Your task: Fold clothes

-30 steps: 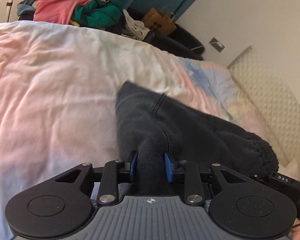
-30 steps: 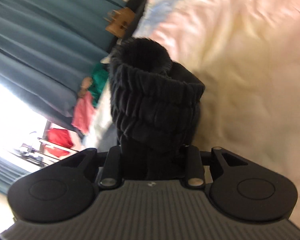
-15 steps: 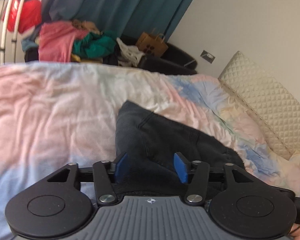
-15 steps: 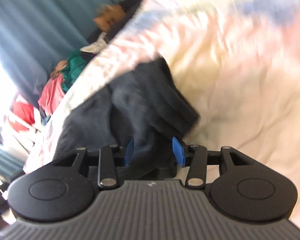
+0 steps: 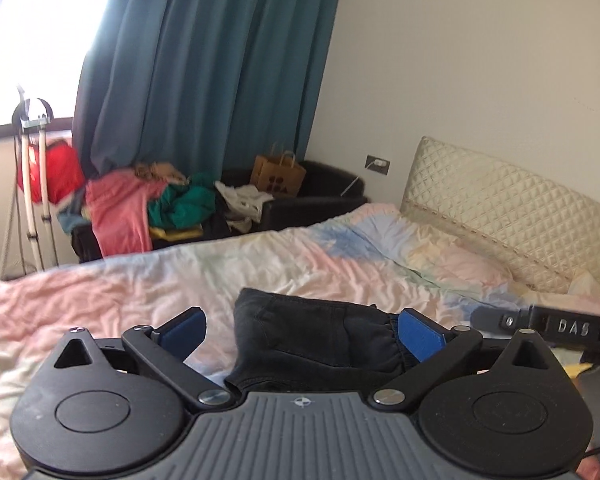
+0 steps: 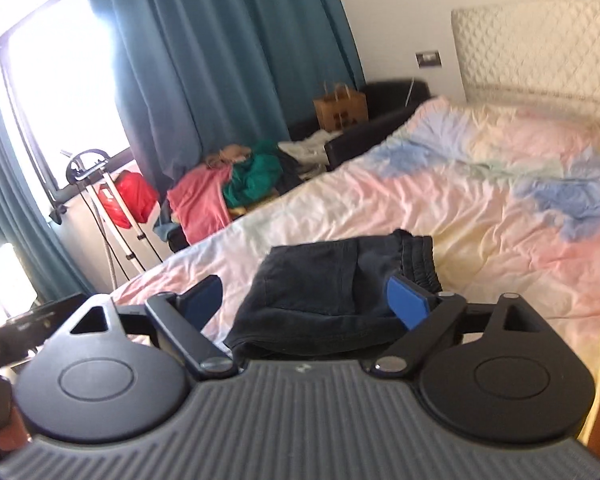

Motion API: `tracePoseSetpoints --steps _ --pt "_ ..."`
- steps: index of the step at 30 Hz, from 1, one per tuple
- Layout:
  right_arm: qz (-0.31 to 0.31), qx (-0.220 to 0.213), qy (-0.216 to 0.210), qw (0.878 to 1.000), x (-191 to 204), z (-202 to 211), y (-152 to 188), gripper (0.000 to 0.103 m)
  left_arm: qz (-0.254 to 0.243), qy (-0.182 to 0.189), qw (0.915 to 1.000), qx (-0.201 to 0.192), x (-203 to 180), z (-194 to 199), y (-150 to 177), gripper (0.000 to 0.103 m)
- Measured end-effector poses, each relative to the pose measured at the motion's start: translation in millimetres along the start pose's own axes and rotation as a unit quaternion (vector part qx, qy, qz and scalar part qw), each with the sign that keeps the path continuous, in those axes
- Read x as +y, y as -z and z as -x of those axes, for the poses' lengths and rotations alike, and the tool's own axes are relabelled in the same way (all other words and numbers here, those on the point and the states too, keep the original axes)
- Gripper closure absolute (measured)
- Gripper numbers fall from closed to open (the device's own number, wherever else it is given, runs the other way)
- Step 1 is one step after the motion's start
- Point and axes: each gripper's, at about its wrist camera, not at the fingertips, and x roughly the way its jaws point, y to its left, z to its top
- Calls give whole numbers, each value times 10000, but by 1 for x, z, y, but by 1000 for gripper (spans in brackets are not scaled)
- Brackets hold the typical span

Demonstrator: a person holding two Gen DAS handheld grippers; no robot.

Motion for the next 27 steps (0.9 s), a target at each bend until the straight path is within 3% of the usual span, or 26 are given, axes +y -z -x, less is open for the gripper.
tracePoseSetpoints --steps 6,12,27 --pt "324 -436 -1 9985 26 54 26 12 -261 -261 9990 -234 -12 65 26 0" --pt "670 -639 12 9957 44 70 64 12 -308 -392 9984 -248 -11 95 55 0" --pt "931 -491 431 9935 46 31 127 12 -213 -682 9972 -210 2 78 103 0"
